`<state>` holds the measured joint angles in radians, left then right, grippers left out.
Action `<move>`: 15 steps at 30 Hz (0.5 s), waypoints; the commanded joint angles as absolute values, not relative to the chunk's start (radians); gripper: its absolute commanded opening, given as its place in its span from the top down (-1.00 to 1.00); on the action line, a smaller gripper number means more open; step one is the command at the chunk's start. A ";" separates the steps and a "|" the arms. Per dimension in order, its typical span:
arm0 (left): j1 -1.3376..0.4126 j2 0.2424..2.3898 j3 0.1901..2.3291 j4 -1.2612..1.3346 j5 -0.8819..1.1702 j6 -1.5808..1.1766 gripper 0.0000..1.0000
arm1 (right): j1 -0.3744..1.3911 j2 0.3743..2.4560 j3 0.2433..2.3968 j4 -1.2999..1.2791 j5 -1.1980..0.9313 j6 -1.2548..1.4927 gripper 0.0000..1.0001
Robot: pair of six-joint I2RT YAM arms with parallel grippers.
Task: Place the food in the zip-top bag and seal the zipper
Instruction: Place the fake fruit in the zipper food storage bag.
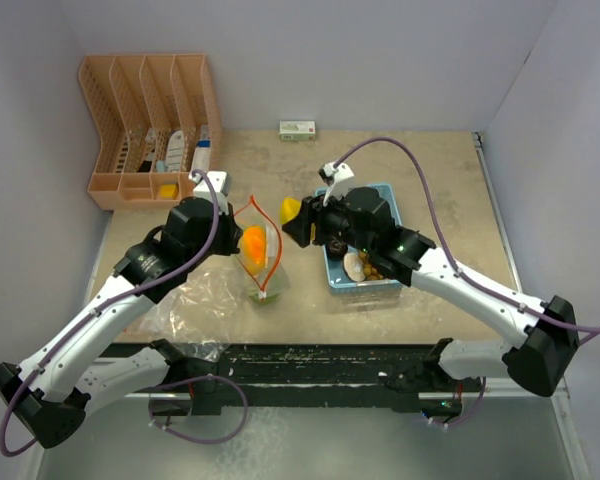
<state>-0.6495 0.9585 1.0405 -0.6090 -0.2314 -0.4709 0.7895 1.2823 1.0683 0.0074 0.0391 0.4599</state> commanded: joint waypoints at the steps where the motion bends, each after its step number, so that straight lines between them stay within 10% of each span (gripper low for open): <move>1: -0.652 0.950 1.061 -0.553 -0.229 -0.482 1.00 | 0.850 1.207 1.066 0.132 -0.111 0.469 0.70; 15: -0.652 0.958 1.069 -0.531 -0.212 -0.491 1.00 | 0.978 1.414 1.122 0.202 -0.154 0.498 0.63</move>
